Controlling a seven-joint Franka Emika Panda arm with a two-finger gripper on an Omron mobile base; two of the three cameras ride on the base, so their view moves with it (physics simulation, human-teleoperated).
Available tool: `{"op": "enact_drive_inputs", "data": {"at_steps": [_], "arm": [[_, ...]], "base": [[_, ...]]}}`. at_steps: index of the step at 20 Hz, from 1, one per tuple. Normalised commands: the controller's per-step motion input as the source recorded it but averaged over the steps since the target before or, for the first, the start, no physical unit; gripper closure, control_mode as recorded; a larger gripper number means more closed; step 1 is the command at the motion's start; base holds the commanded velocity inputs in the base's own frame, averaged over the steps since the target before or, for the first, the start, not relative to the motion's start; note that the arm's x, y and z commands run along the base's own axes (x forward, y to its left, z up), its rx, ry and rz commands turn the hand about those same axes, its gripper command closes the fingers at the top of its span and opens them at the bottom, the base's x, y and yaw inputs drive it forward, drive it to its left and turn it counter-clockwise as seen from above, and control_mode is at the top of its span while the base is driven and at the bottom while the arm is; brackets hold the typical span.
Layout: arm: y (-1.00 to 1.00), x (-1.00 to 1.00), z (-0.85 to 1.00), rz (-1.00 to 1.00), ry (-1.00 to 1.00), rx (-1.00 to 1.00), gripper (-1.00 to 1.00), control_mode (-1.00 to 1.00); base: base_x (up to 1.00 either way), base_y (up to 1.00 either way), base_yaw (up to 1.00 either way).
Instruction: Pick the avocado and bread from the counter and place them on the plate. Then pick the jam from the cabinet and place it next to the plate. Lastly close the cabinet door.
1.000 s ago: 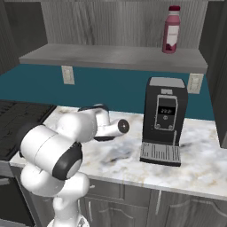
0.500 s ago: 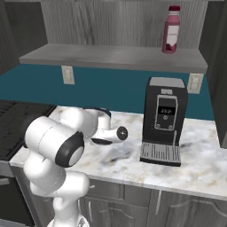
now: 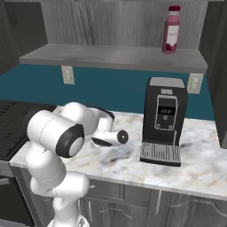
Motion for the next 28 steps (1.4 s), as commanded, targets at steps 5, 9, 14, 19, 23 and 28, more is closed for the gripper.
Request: {"op": "enact_drive_inputs", "data": {"at_steps": [5,9,14,19,23,28], "arm": [[0.11,0.00,-0.20,0.00,0.00,0.00,1.00,-1.00],[0.13,0.00,-0.24,0.00,0.00,0.00,1.00,-1.00],[0.25,0.00,-0.29,0.00,0.00,-0.03,1.00,-1.00],[0.31,0.00,-0.29,0.00,0.00,-0.06,1.00,-1.00],[0.31,0.00,-0.33,0.00,0.00,-0.06,1.00,-1.00],[0.14,-0.05,-0.41,0.00,0.00,-0.04,-1.00,-1.00]], "base": [[0.00,0.00,0.00],[0.00,0.00,0.00],[0.00,0.00,0.00],[0.00,0.00,0.00],[0.00,0.00,0.00],[0.00,0.00,0.00]]}}
